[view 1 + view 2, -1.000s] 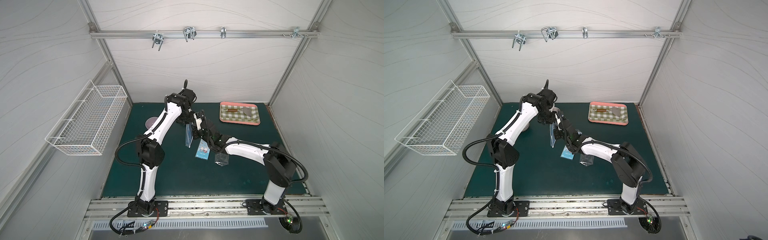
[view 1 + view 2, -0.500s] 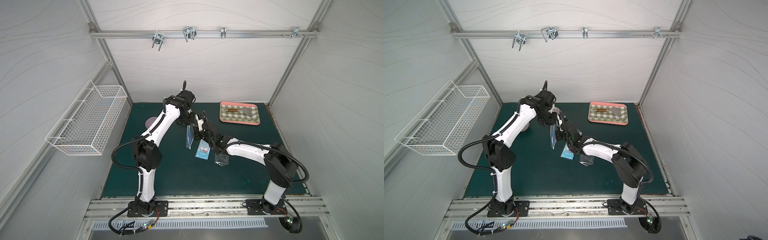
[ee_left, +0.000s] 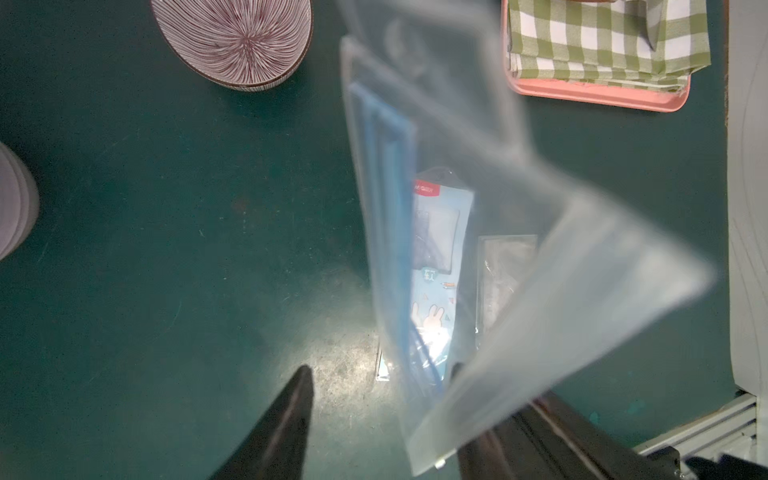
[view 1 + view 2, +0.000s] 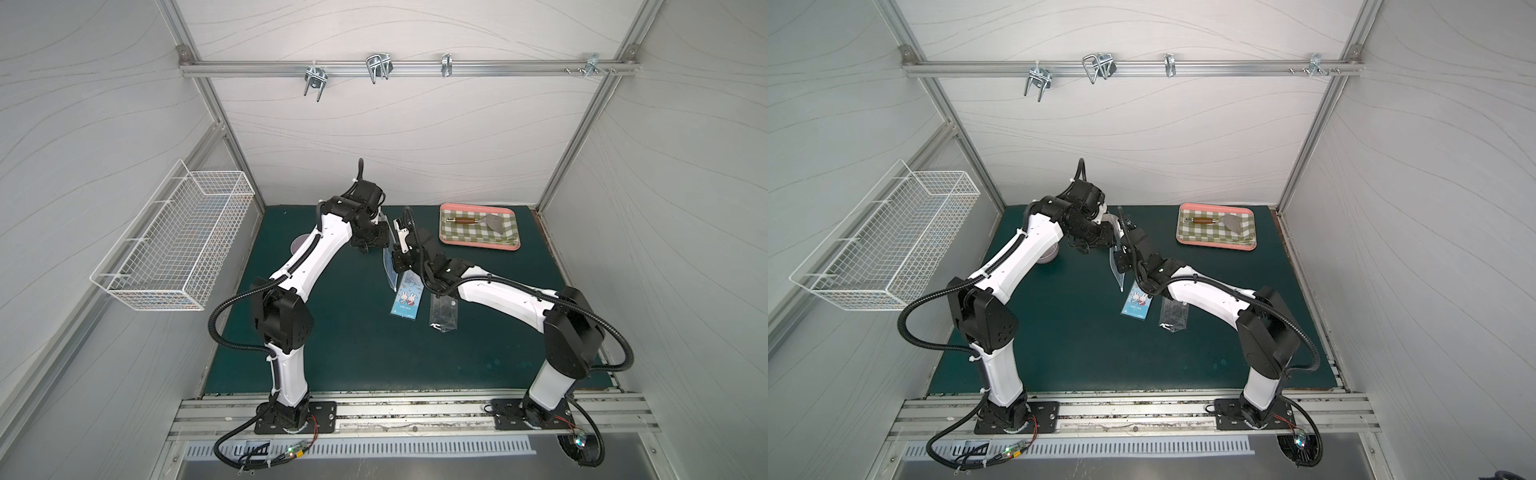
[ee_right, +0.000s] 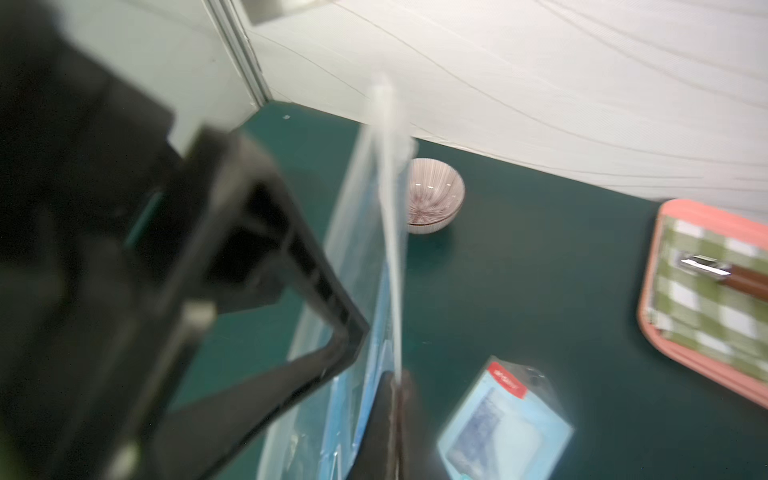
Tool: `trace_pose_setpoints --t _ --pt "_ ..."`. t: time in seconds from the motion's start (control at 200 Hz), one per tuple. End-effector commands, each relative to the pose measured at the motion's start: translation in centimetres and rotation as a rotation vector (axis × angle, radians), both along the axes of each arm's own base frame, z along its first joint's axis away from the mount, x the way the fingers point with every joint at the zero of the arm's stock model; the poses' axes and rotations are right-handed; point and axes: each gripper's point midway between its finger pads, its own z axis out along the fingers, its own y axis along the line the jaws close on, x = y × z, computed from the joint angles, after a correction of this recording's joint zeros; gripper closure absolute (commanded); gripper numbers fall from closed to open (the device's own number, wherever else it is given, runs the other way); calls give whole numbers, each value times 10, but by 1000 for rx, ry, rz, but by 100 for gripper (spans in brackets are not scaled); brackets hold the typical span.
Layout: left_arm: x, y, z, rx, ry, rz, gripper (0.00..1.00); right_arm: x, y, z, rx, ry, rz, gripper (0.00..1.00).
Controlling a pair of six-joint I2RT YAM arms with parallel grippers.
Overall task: Open the ruler set and take out the ruler
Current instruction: Adjust the ruler set bag.
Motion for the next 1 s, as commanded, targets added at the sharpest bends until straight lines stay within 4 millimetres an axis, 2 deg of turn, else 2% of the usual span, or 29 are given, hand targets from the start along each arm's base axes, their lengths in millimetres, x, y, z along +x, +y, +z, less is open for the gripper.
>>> trace_pose_setpoints --t 0.0,0.055,0.215,0.495,0.575,0.775,0.905,0.995 --pt "7 9 26 -50 -110 36 36 4 -30 10 -129 -13 -56 100" --pt "6 16 21 -59 -120 53 32 7 -39 12 -154 -10 -68 100" --pt "4 26 27 -112 -194 82 28 13 -58 17 -231 16 -85 100" --pt "-10 -6 45 -394 -351 -18 23 22 -85 22 -328 123 -83 100" --pt "-15 -13 51 -462 -382 -45 22 21 -87 21 -331 174 -52 100" --pt "-20 -24 61 -568 -419 -83 22 9 -75 20 -340 246 52 100" --pt "-26 -30 74 -649 -462 -111 20 3 -70 11 -381 310 105 100" --pt "-30 -34 77 -680 -463 -129 20 1 -69 6 -402 343 124 100"
